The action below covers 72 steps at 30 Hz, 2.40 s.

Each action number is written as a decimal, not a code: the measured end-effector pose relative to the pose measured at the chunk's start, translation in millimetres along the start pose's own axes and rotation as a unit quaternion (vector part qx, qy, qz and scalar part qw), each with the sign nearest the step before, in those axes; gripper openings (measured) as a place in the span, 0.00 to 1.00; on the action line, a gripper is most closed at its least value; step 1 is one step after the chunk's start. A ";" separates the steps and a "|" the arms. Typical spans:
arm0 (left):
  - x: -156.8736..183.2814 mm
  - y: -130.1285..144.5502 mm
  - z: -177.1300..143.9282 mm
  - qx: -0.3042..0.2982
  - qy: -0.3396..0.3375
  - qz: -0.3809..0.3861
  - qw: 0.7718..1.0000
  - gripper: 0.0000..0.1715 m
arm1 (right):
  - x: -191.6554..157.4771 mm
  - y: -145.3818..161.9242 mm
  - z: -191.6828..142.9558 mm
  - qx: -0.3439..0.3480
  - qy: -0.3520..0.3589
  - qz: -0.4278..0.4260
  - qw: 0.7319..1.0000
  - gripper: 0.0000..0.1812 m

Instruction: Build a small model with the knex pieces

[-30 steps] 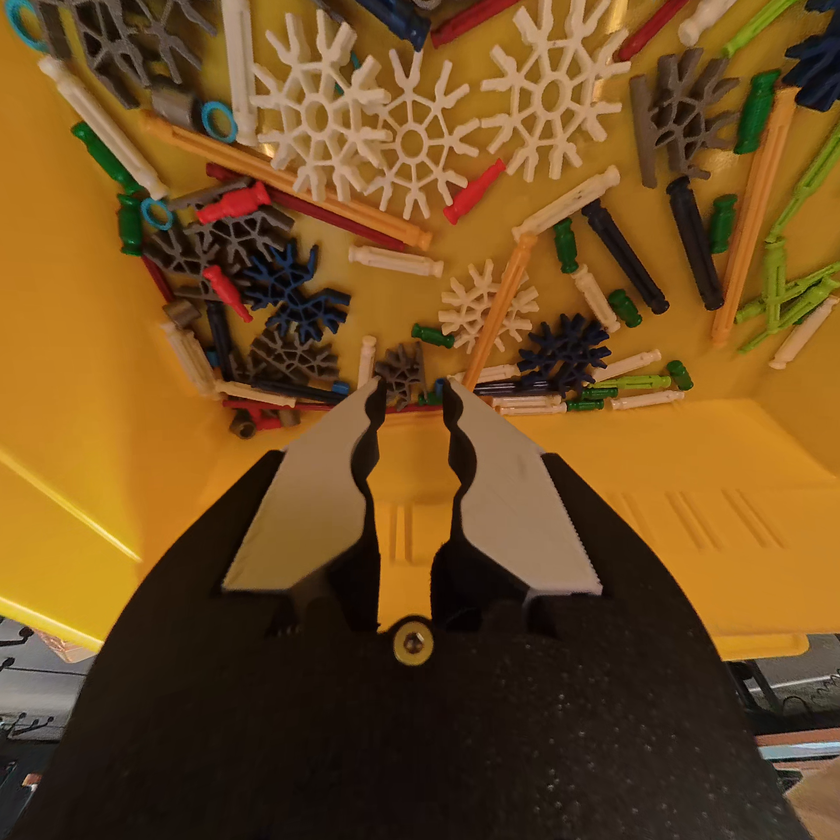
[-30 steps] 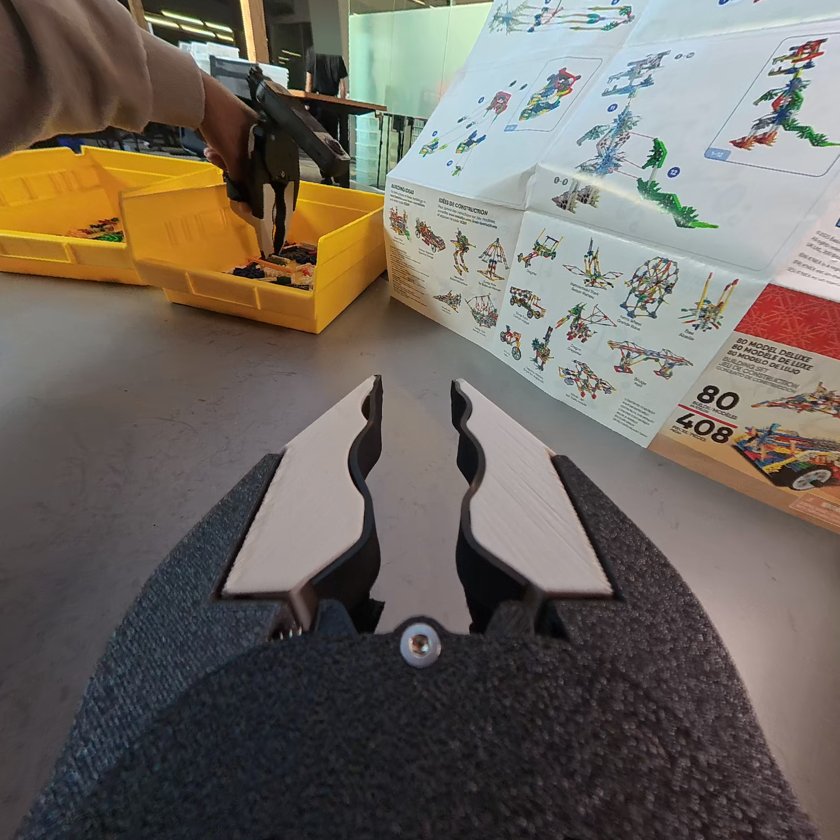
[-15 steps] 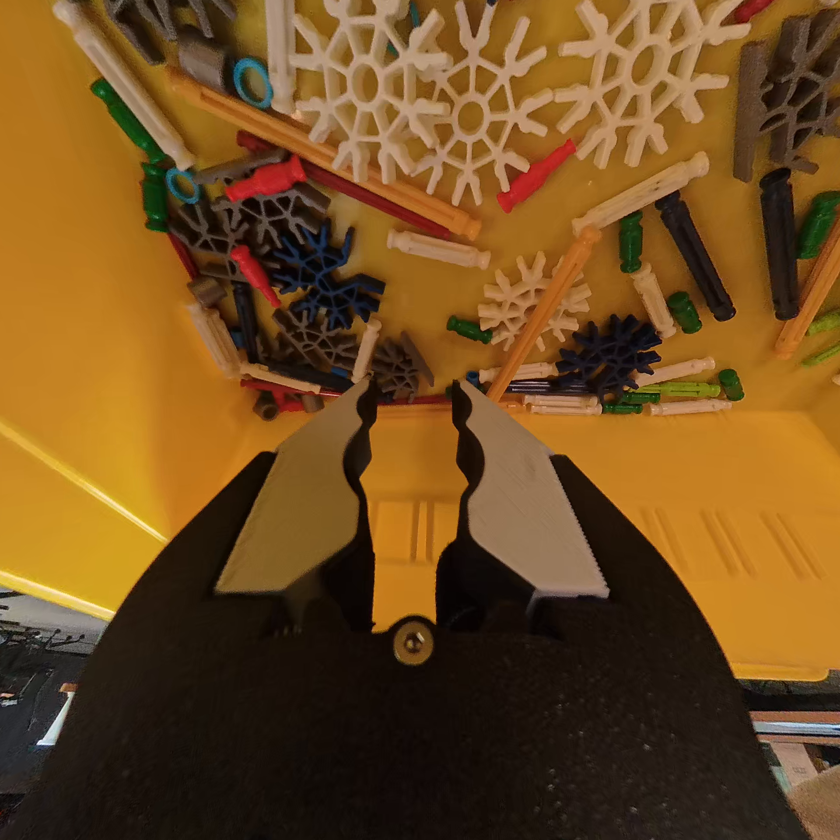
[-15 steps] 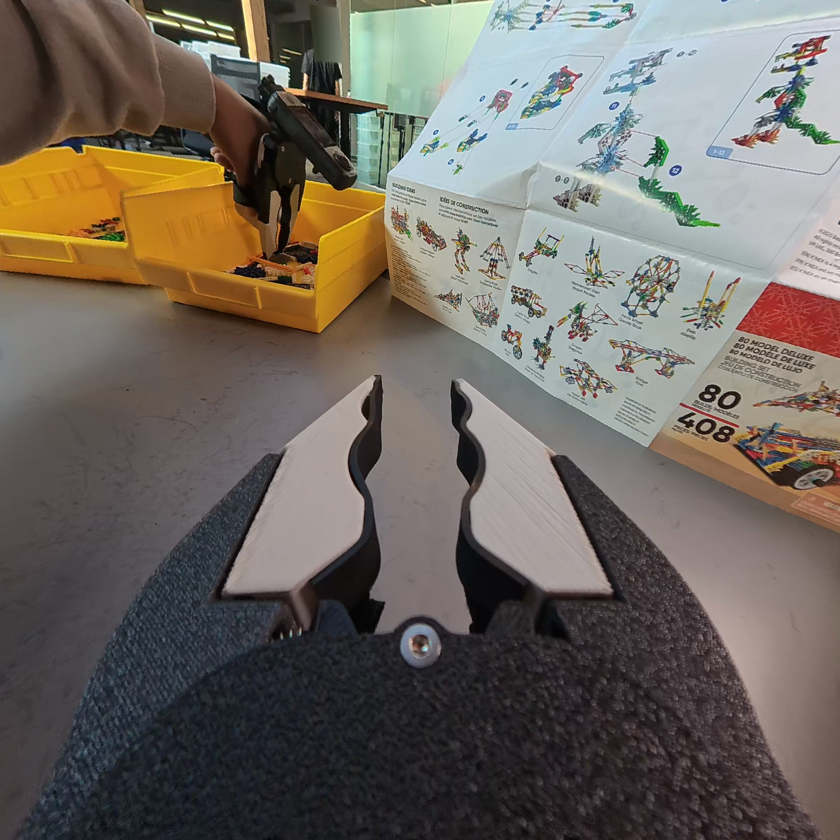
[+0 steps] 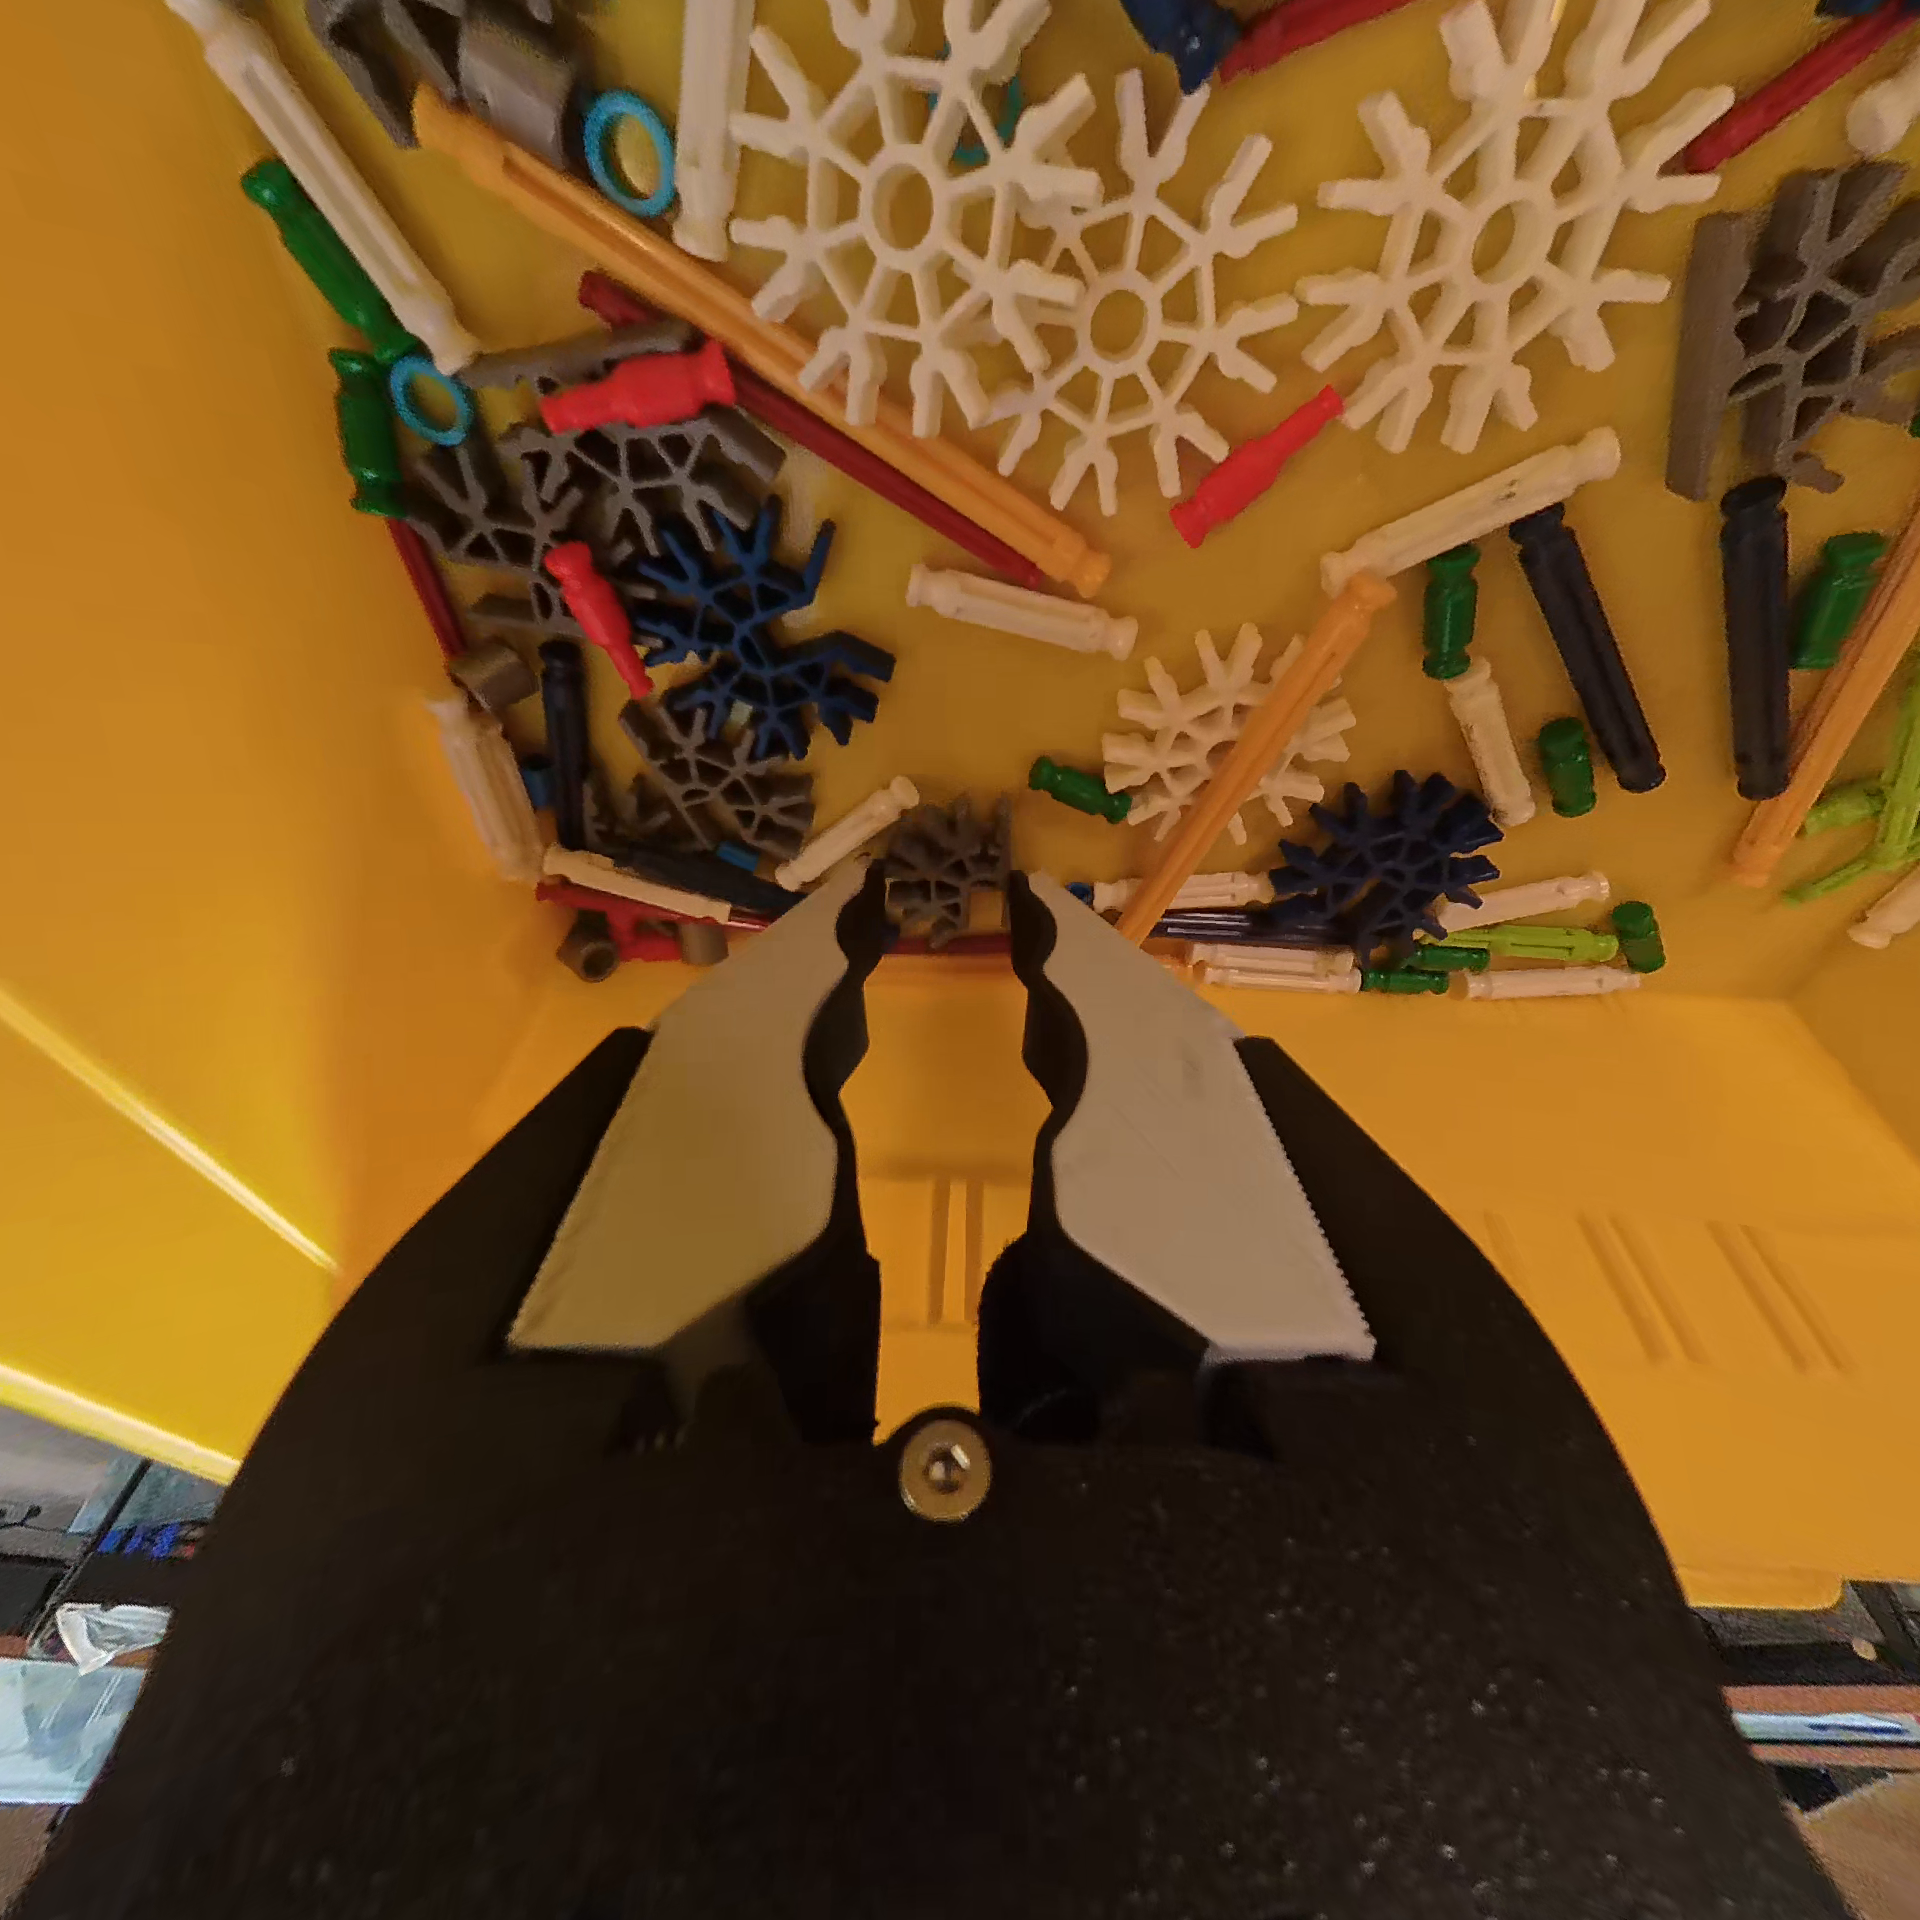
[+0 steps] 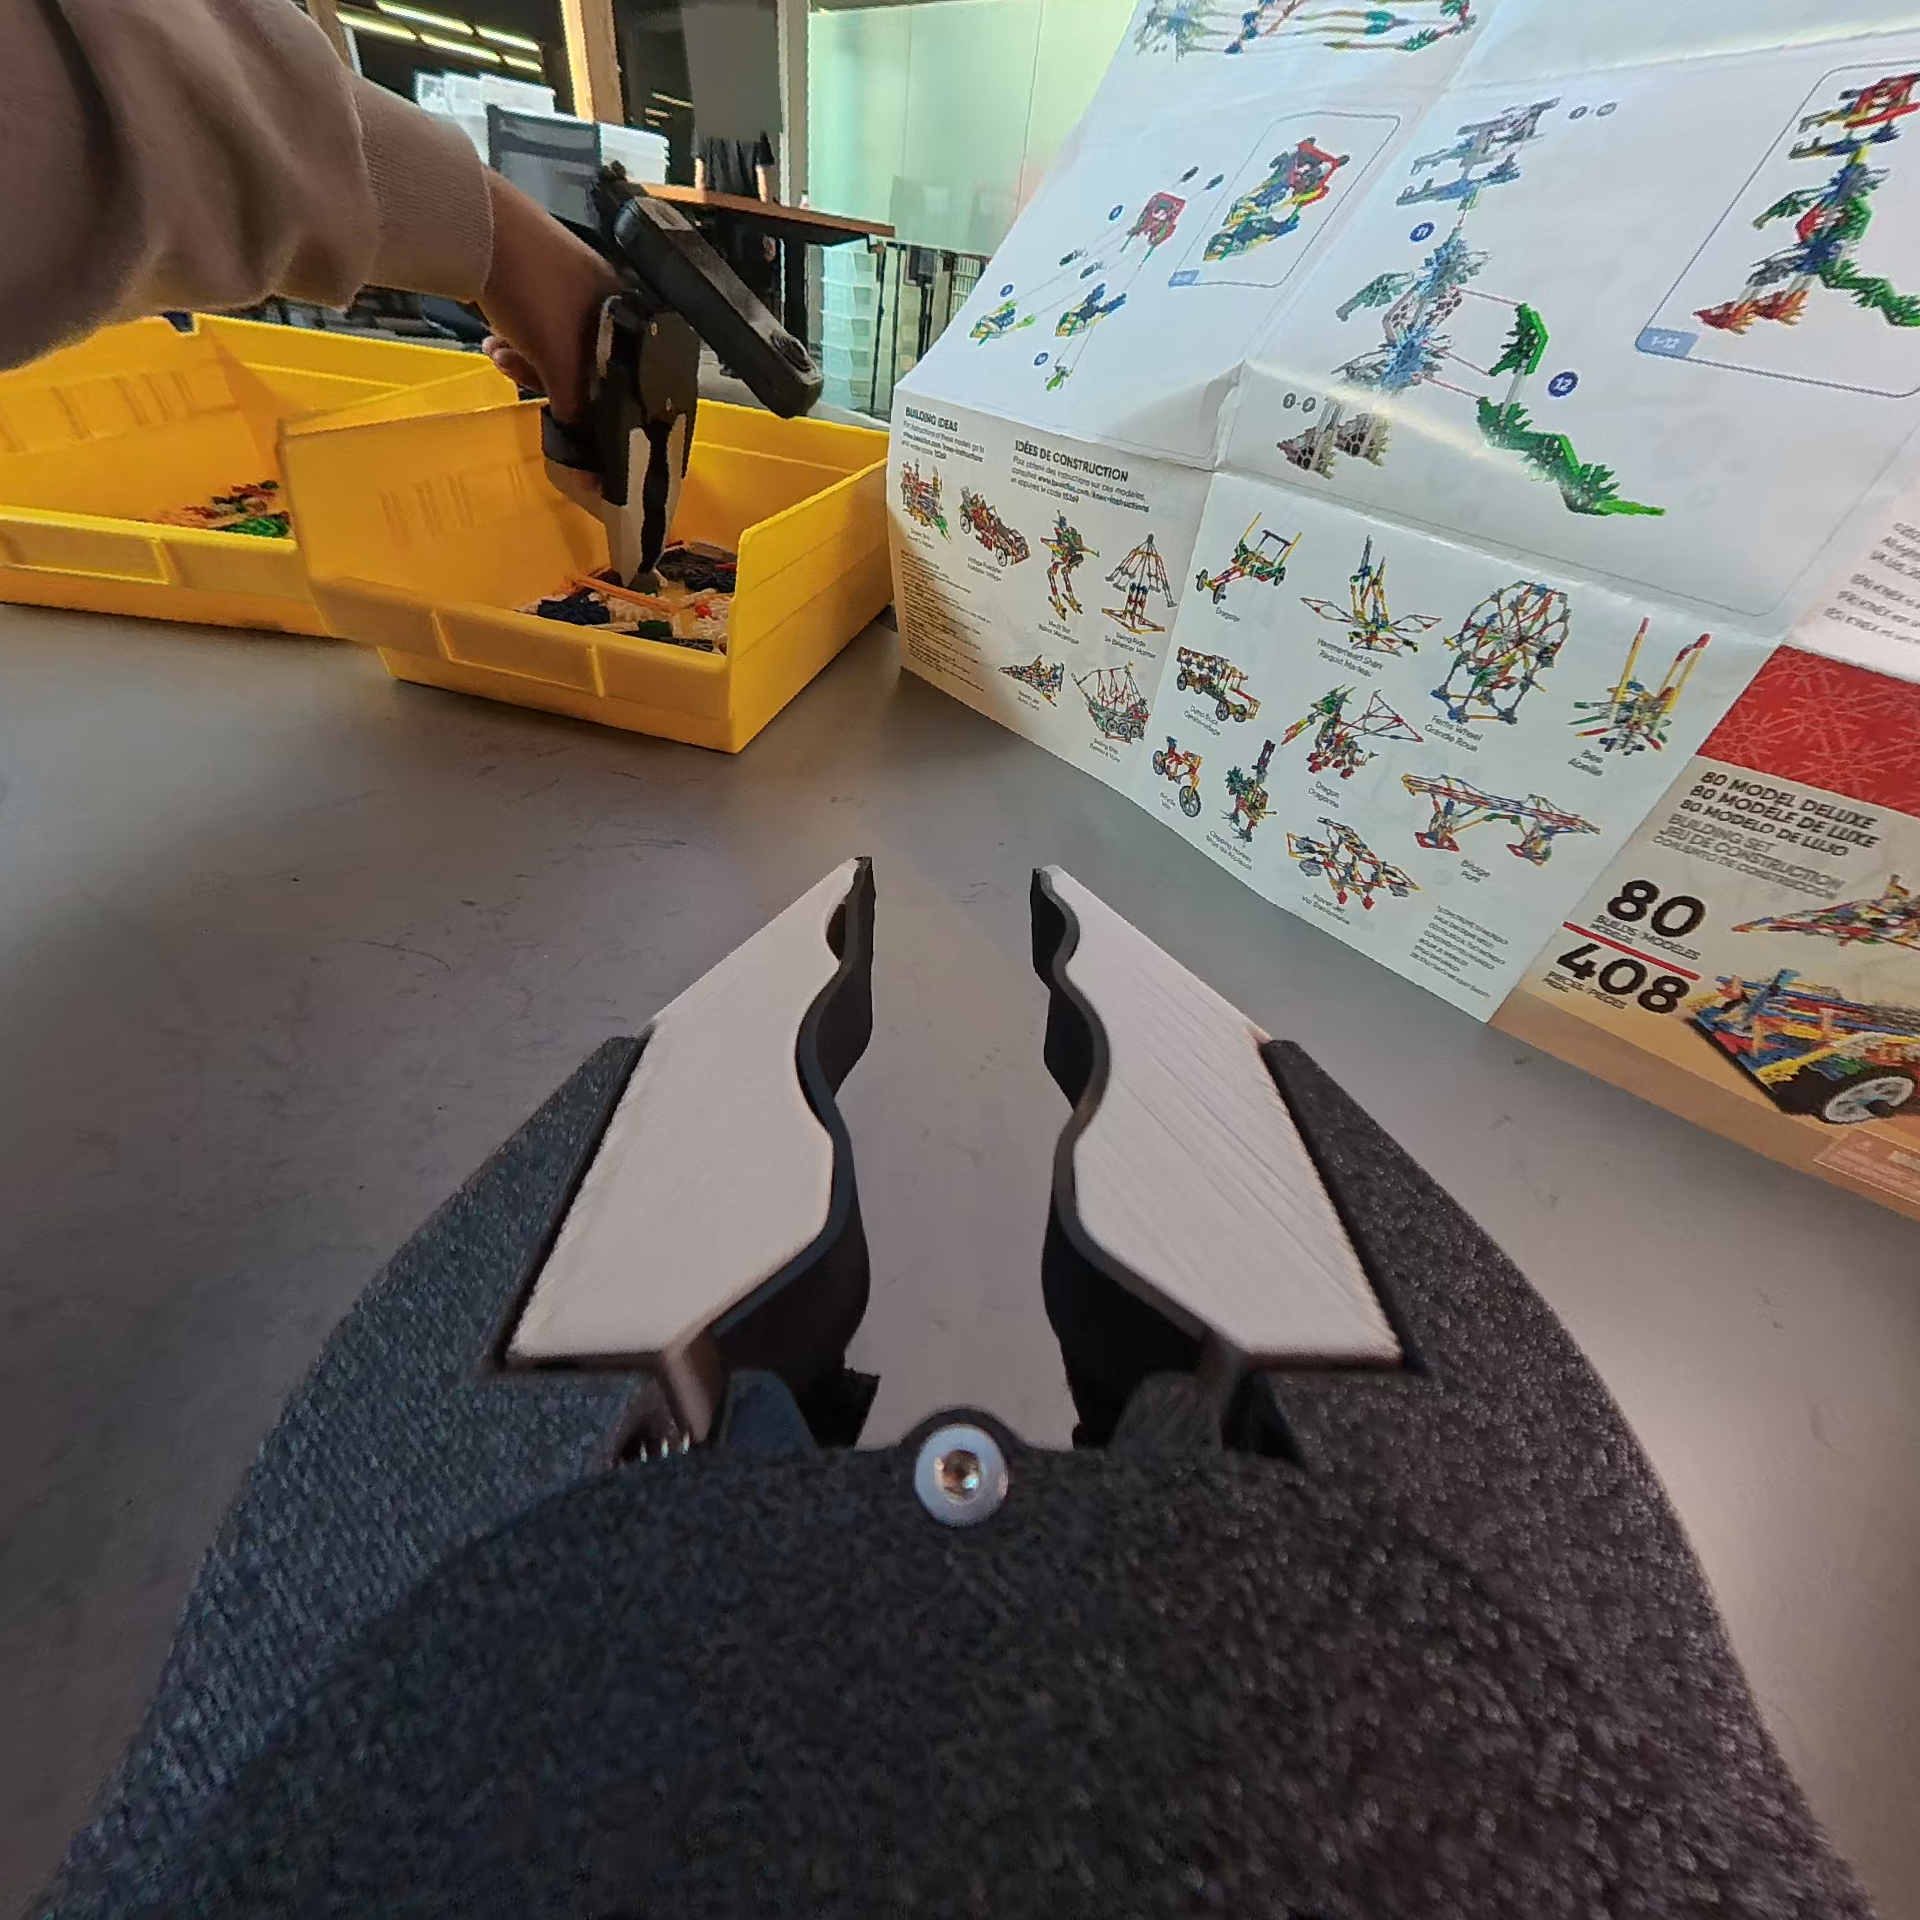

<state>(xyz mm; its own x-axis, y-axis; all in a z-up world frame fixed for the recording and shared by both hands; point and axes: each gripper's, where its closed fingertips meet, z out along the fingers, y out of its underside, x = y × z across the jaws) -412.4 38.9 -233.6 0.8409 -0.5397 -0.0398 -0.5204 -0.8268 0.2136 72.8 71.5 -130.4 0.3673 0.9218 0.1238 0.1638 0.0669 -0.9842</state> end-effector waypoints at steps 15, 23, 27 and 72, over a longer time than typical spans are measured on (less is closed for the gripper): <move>209.9 -93.7 -217.5 0.586 0.134 0.117 0.791 0.14 | -9.5 -11.9 -1.6 0.030 -0.013 -0.006 0.999 0.19; 374.5 -104.6 -247.1 0.739 0.444 0.101 0.496 0.13 | -60.6 -53.2 -17.9 0.128 -0.182 0.080 0.972 0.21; 393.4 -121.8 -228.3 0.741 0.493 0.080 0.449 0.14 | -88.3 -69.6 -22.9 0.148 -0.239 0.088 0.956 0.22; 416.0 -157.1 -47.1 0.488 0.124 0.263 0.823 0.11 | -125.9 79.2 2.8 -0.225 -0.245 -0.162 0.929 0.12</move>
<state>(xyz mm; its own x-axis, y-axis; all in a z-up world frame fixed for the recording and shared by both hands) 26.2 -48.3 -237.8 0.4033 -0.9144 0.0351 -0.5915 -0.2898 -0.7524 37.0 -38.2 -224.2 -0.2112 0.9519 0.2221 0.6003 0.3056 -0.7391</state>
